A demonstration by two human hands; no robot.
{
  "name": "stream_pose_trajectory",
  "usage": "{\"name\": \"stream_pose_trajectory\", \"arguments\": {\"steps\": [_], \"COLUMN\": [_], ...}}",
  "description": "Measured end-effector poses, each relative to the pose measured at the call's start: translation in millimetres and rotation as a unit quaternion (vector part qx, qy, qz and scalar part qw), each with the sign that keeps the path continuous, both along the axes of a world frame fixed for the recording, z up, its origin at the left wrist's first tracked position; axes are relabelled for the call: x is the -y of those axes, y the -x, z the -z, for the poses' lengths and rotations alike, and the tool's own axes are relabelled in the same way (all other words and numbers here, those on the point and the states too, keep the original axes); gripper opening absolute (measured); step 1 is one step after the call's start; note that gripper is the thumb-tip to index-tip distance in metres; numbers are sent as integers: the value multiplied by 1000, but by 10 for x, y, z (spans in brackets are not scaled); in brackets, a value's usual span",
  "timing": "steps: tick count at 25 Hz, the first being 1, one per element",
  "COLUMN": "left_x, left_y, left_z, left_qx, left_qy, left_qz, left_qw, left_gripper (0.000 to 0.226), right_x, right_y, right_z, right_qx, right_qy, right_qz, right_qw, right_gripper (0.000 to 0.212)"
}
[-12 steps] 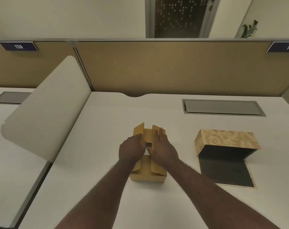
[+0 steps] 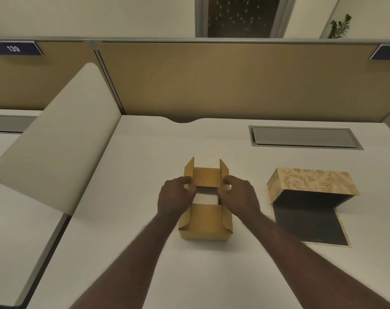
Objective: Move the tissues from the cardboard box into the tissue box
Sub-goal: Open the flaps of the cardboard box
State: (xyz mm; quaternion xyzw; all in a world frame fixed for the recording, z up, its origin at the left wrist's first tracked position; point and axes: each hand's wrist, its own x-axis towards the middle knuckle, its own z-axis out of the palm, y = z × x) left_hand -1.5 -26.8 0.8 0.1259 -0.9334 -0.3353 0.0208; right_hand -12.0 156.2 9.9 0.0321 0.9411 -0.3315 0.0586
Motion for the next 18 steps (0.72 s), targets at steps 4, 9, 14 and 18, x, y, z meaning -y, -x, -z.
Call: {"name": "stream_pose_trajectory", "arguments": {"steps": [4,9,14,18], "left_x": [301,594,773,744], "left_y": [-21,-111,-199,-224], "left_z": [-28,106,389,493], "left_qx": [-39,-40,19,60], "left_qy": [-42,-68,-41,-35], "left_qz": [-25,-109,-135,-100], "left_qw": [998,991,990,993], "left_gripper": [25,19,28,32], "right_x": [-258,-591,-781,-734], "right_y": [-38,-40,-80,-130], "right_z": [41,239,539,644], "right_qx": [-48,-47,20,64], "right_qy": [90,170,166,133], "right_qz": [33,86,142,115], "right_qw": [994,981,976,982], "right_gripper": [54,38,31,35]}}
